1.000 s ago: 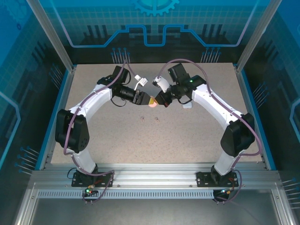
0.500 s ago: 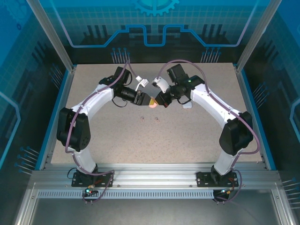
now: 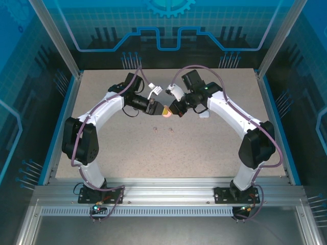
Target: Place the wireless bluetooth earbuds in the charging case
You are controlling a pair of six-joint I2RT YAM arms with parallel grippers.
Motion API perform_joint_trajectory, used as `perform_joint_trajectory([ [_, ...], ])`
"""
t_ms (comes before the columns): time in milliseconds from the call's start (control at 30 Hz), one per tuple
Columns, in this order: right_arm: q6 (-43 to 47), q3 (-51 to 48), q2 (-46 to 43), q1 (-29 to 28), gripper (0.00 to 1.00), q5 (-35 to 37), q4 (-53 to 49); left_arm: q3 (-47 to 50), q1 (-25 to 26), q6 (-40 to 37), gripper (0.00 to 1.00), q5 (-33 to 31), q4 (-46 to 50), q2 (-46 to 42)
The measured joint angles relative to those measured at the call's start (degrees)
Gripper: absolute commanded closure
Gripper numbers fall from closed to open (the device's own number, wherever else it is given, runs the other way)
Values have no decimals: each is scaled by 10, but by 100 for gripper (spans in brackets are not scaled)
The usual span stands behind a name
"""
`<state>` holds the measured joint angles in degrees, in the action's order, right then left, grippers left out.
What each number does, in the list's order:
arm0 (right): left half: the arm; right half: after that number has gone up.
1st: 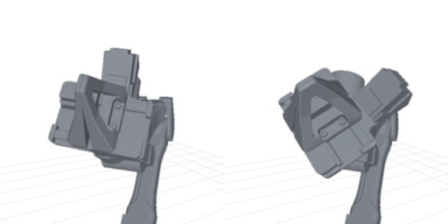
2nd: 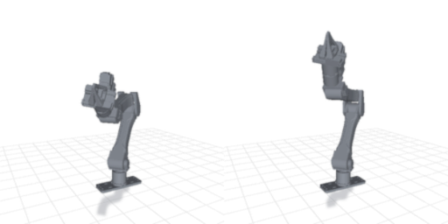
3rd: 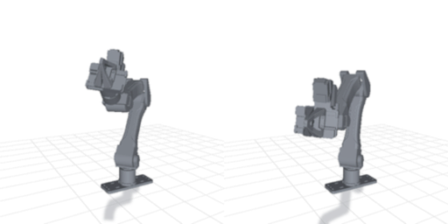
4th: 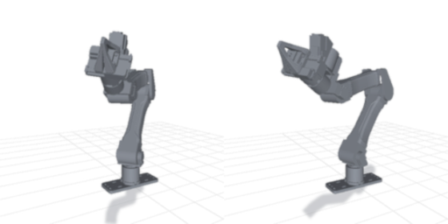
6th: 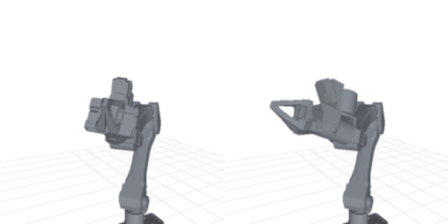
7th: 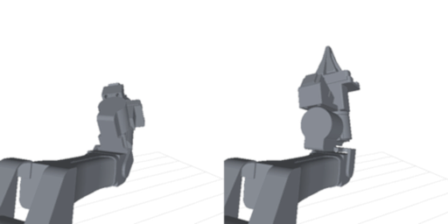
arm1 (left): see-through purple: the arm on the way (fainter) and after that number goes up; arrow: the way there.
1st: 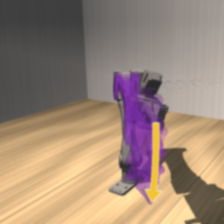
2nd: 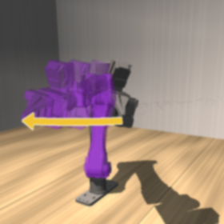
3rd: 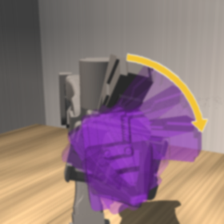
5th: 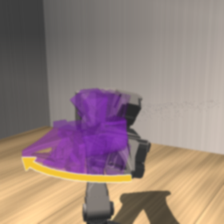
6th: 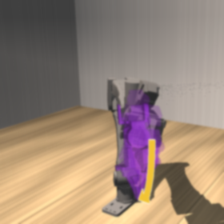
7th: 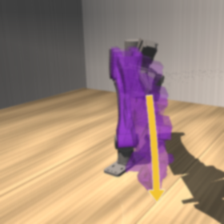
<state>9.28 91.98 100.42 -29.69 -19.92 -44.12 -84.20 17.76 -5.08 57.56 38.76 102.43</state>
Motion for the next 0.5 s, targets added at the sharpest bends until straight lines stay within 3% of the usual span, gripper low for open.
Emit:
perform_joint_trajectory([
  [133, 0, 0, 0, 0, 100, 3, 0, 0, 0, -2, 86, 0, 0, 0],
  [200, 0, 0, 0, 0, 100, 4, 0, 0, 0, -4, 98, 0, 0, 0],
  [267, -2, 0, 0, 0, 100, 4, 0, 0, 0, -5, 100, 0, 0, 0],
  [500, -31, 0, -1, 11, 67, 1, 0, 16, 0, -6, 100, -2, -19, -3],
])
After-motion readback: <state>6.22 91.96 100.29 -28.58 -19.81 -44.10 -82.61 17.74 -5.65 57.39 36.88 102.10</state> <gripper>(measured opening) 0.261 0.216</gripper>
